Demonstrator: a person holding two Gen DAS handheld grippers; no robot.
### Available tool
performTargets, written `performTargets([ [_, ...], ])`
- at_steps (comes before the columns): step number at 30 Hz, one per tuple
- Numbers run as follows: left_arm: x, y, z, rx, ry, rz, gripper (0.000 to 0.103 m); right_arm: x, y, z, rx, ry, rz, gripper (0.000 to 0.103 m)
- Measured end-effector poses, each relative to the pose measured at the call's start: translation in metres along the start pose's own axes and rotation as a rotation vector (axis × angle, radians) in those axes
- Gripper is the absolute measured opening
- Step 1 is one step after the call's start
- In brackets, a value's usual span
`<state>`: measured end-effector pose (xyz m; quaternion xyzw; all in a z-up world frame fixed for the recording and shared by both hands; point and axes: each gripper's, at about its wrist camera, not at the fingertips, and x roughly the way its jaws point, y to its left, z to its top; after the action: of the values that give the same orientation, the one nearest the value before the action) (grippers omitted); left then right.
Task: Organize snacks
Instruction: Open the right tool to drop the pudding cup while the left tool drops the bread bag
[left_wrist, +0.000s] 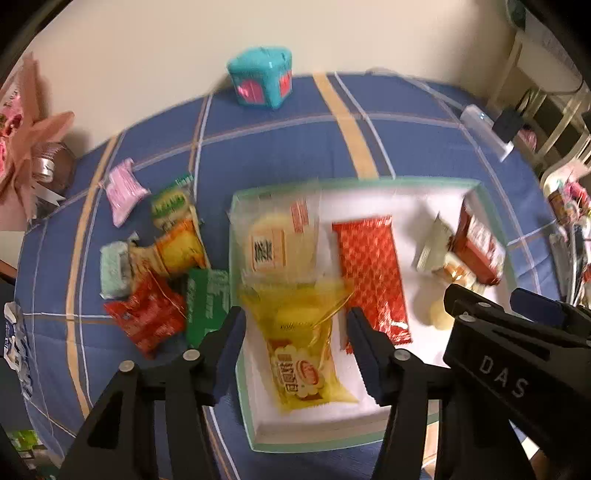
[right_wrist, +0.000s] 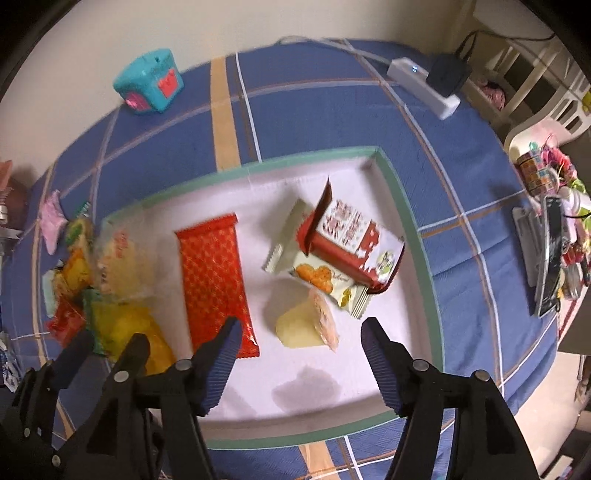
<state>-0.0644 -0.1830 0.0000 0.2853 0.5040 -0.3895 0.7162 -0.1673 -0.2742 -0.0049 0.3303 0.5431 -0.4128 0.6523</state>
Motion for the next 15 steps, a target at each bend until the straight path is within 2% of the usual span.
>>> performTargets([
  [3,-0.015,0.007,0.004,-0.017,-0.041,-0.004,0.066,-0.024,-0.003,0.0,0.009,-0.057,0.008,0.075],
  [7,-0.032,0.019,0.007,-0.058,-0.08,0.015,0.068,-0.056,-0.007,0.001,0.024,-0.134,0.016,0.077],
  [15,-0.048,0.05,0.007,-0.159,-0.123,0.028,0.068,-0.078,-0.009,0.004,0.027,-0.192,0.026,0.077],
])
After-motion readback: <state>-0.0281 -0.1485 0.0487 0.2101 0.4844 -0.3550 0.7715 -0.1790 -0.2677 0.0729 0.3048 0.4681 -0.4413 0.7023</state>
